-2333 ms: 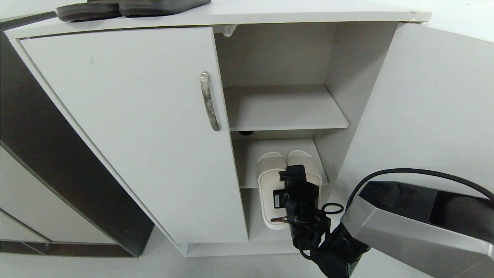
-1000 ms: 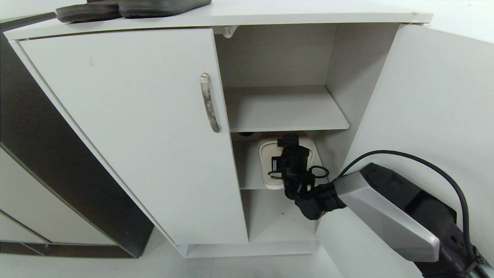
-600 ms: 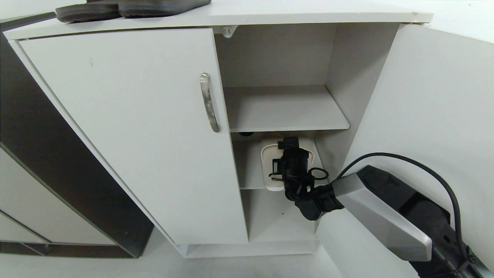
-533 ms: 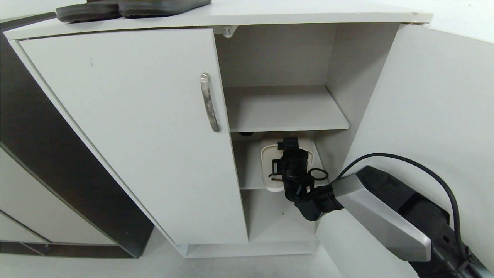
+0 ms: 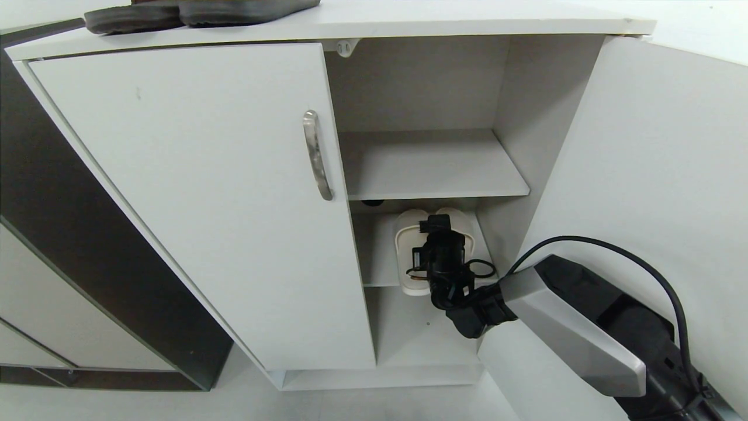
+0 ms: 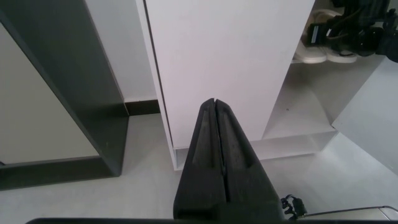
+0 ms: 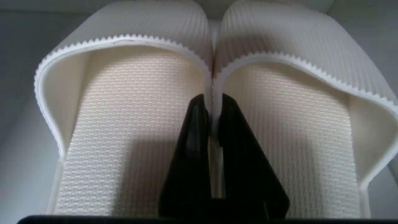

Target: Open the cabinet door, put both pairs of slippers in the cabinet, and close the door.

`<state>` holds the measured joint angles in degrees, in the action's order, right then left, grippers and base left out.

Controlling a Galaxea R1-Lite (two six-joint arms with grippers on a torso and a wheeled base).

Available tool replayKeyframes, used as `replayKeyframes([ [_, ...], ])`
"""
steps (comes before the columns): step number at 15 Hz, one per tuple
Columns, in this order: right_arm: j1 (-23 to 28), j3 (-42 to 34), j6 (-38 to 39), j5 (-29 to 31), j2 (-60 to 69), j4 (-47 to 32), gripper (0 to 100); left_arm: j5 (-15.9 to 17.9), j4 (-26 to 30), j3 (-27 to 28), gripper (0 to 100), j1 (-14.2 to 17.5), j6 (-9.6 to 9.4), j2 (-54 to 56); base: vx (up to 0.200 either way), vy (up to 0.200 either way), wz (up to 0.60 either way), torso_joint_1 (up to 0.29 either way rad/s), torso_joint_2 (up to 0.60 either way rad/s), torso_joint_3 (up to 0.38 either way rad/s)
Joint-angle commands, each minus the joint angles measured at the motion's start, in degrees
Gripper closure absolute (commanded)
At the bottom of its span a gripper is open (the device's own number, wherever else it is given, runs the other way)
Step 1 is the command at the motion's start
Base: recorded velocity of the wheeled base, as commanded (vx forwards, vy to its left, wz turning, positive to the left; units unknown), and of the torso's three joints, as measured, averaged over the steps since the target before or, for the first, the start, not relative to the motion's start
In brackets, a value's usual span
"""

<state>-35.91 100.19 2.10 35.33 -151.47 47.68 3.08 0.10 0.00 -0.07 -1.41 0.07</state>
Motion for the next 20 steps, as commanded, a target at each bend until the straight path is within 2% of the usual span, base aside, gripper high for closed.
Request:
replayKeyframes([
  [1, -0.03, 0.09, 0.01, 0.00, -0.23, -0.04, 100, -0.01, -0.10, 0.00, 100, -0.01, 0.01, -0.07, 0.000, 0.000, 0.00, 0.000, 0.00, 0.000],
  [2, -0.03, 0.09, 0.01, 0.00, -0.23, -0.04, 100, -0.01, -0.01, 0.00, 100, 0.07, 0.01, -0.07, 0.000, 0.000, 0.00, 0.000, 0.00, 0.000],
  [3, -0.03, 0.09, 0.01, 0.00, -0.23, 0.05, 0, -0.10, -0.01, 0.00, 100, 0.07, 0.01, -0.07, 0.000, 0.000, 0.00, 0.000, 0.00, 0.000],
  [6, -0.39, -1.23, 0.01, 0.00, 0.38, 0.40, 0, -0.10, -0.10, 0.00, 100, -0.01, 0.01, -0.07, 0.000, 0.000, 0.00, 0.000, 0.00, 0.000],
  [9, -1.26, -6.42, -0.08, 0.00, 3.11, 2.86, 0, -0.10, -0.10, 0.00, 100, -0.01, 0.01, -0.07, 0.000, 0.000, 0.00, 0.000, 0.00, 0.000],
  [12, -2.93, -16.08, -0.16, 0.44, 8.65, 8.05, 0, -0.10, -0.01, 0.00, 100, -0.01, 0.01, -0.07, 0.000, 0.000, 0.00, 0.000, 0.00, 0.000],
  [14, -4.96, -25.49, -0.25, 0.62, 13.92, 12.70, 0, -0.10, -0.01, 0.00, 100, -0.01, 0.01, -0.07, 0.000, 0.000, 0.00, 0.000, 0.00, 0.000],
  [17, -9.17, -39.64, -0.16, 0.62, 21.04, 20.17, 0, -0.10, -0.01, 0.00, 100, -0.01, 0.01, -0.07, 0.000, 0.000, 0.00, 0.000, 0.00, 0.000],
  [20, -13.13, -49.04, -0.16, 0.71, 25.17, 26.15, 0, -0.10, -0.01, 0.00, 100, -0.01, 0.01, -0.07, 0.000, 0.000, 0.00, 0.000, 0.00, 0.000],
])
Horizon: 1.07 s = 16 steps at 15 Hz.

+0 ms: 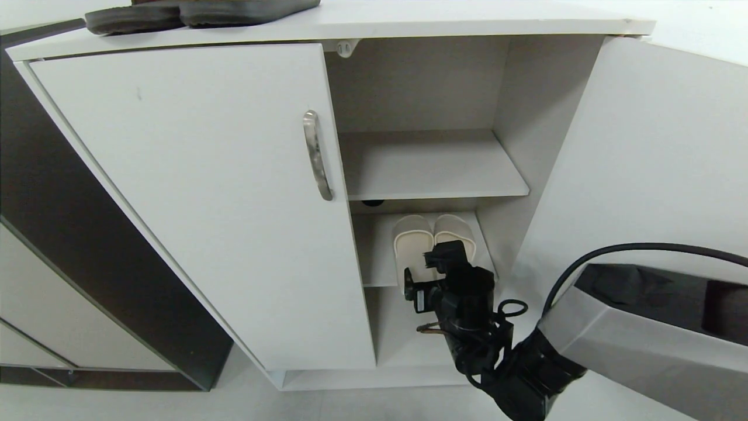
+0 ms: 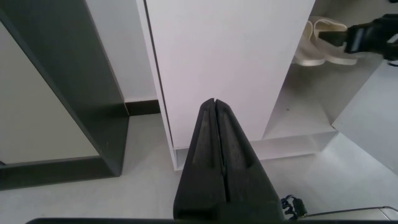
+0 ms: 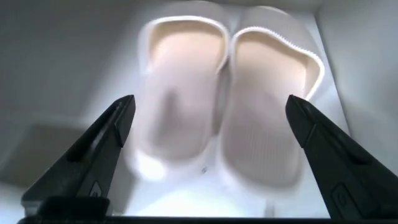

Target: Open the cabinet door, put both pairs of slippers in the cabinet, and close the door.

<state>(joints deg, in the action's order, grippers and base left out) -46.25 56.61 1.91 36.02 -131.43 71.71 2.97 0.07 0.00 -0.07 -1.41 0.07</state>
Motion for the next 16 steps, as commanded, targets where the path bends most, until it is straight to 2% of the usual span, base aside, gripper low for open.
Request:
replayKeyframes([
  [1, -3.58, -7.48, 0.02, 0.10, 5.83, 3.62, 0, 0.01, 0.01, 0.00, 100, -0.01, 0.01, -0.07, 0.000, 0.000, 0.00, 0.000, 0.00, 0.000],
  [2, -4.02, -8.80, 0.11, 0.10, 6.18, 5.11, 0, 0.01, 0.01, 0.00, 100, -0.01, 0.01, -0.07, 0.000, 0.000, 0.00, 0.000, 0.00, 0.000],
  [3, -4.29, -10.03, 0.11, 0.19, 6.27, 6.69, 100, 0.01, 0.01, 0.00, 100, -0.01, 0.01, -0.07, 0.000, 0.000, 0.00, 0.000, 0.00, 0.000],
  [6, -4.99, -12.84, -0.51, 0.45, 6.27, 7.13, 100, 0.01, -0.07, 0.00, 100, -0.01, 0.01, -0.07, 0.000, 0.000, 0.00, 0.000, 0.00, 0.000],
  [7, -5.25, -12.93, -0.86, 0.54, 6.01, 7.31, 0, 0.01, 0.01, 0.00, 100, -0.01, 0.01, -0.07, 0.000, 0.000, 0.00, 0.000, 0.00, 0.000],
  [16, -5.43, -12.84, -1.30, 0.54, 6.01, 9.33, 0, 0.10, 0.01, 0.00, 100, -0.01, -0.34, -0.07, 0.000, 0.000, 0.00, 0.000, 0.00, 0.000],
])
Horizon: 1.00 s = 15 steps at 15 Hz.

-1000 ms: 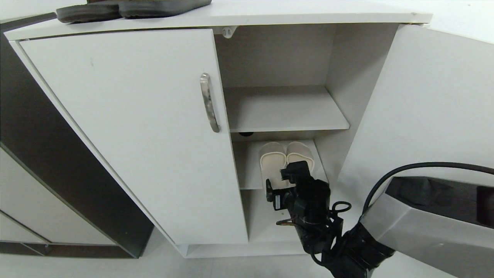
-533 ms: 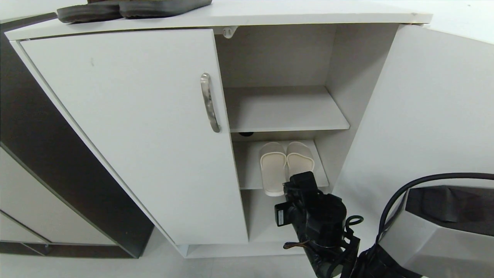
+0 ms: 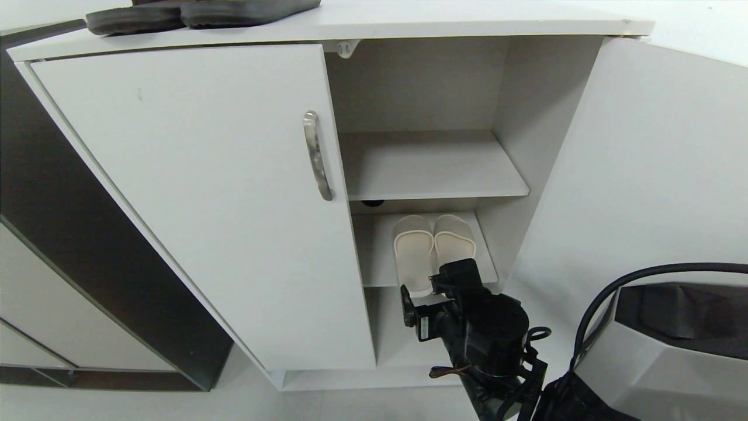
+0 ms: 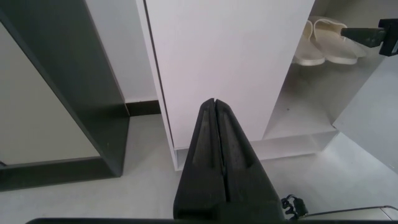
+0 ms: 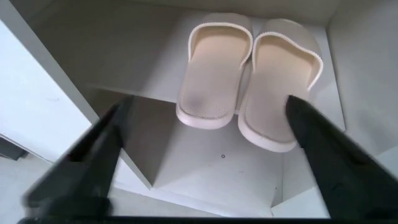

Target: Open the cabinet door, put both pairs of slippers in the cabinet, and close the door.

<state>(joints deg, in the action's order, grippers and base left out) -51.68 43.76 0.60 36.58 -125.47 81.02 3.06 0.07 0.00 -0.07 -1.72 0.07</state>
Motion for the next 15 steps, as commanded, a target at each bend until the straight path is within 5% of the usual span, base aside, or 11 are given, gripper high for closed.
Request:
replayKeyframes([
  [1, 0.00, 0.01, 0.02, -0.02, 0.05, 0.19, 0, 0.02, -0.07, 0.00, 100, -0.01, 0.05, -0.07, 0.000, 0.000, 0.00, 0.000, 0.00, 0.000],
  [15, 0.00, -0.26, 0.02, -0.11, -0.13, 0.90, 0, 0.10, 0.01, 0.00, 100, -0.01, -0.04, -0.07, 0.000, 0.000, 0.00, 0.001, 0.00, 0.135],
])
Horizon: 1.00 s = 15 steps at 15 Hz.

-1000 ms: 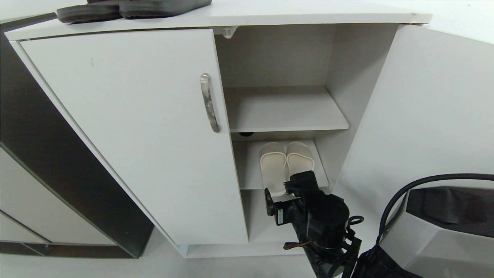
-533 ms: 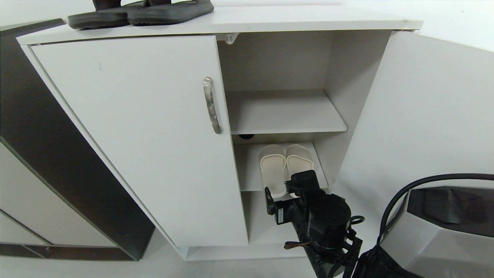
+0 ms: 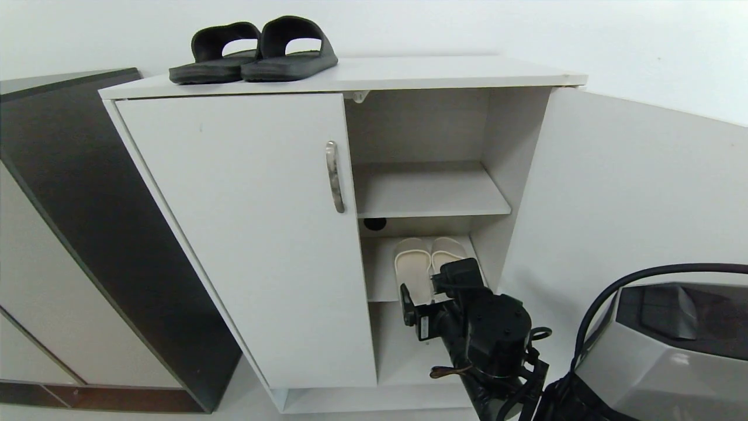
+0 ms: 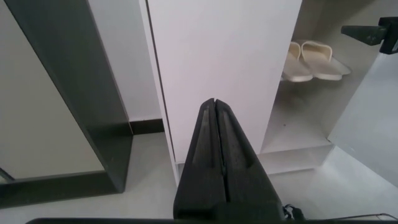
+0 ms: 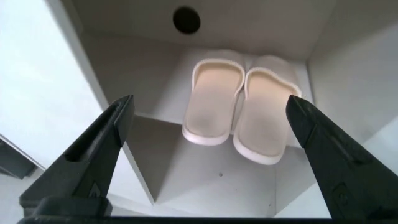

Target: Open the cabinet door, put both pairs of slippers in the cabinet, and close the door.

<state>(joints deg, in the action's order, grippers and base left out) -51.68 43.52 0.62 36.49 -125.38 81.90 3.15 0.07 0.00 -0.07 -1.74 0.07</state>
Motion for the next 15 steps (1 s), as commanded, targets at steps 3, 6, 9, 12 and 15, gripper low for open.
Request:
replayKeyframes([
  [3, 0.00, -2.12, 0.26, -1.42, -0.39, 2.13, 0, 0.02, 0.01, 0.00, 100, -0.01, -0.01, -0.07, 0.000, 0.000, 0.00, 0.001, 0.00, 0.041],
  [6, -0.09, -11.09, 0.17, -13.28, 2.51, 6.26, 0, 0.02, 0.01, 0.00, 100, -0.01, 0.07, -0.07, 0.000, 0.000, 0.00, 0.000, 0.00, 0.000],
  [9, -0.09, -11.18, 0.17, -13.46, 2.51, 6.35, 0, 0.02, 0.01, 0.00, 100, -0.01, -0.01, -0.07, 0.000, 0.067, 0.00, 0.001, 0.00, 0.001],
  [12, 0.00, -11.09, 0.17, -13.72, 2.42, 6.35, 0, 0.02, 0.01, 0.00, 100, -0.01, -0.01, -0.07, 0.000, 0.200, 0.00, 0.004, 0.00, 0.006],
  [15, -0.09, -11.35, 0.08, -13.72, 2.68, 6.35, 0, 0.02, 0.01, 0.00, 100, -0.01, -0.01, -0.07, 0.000, 0.200, 0.00, 0.001, 0.00, 0.001],
])
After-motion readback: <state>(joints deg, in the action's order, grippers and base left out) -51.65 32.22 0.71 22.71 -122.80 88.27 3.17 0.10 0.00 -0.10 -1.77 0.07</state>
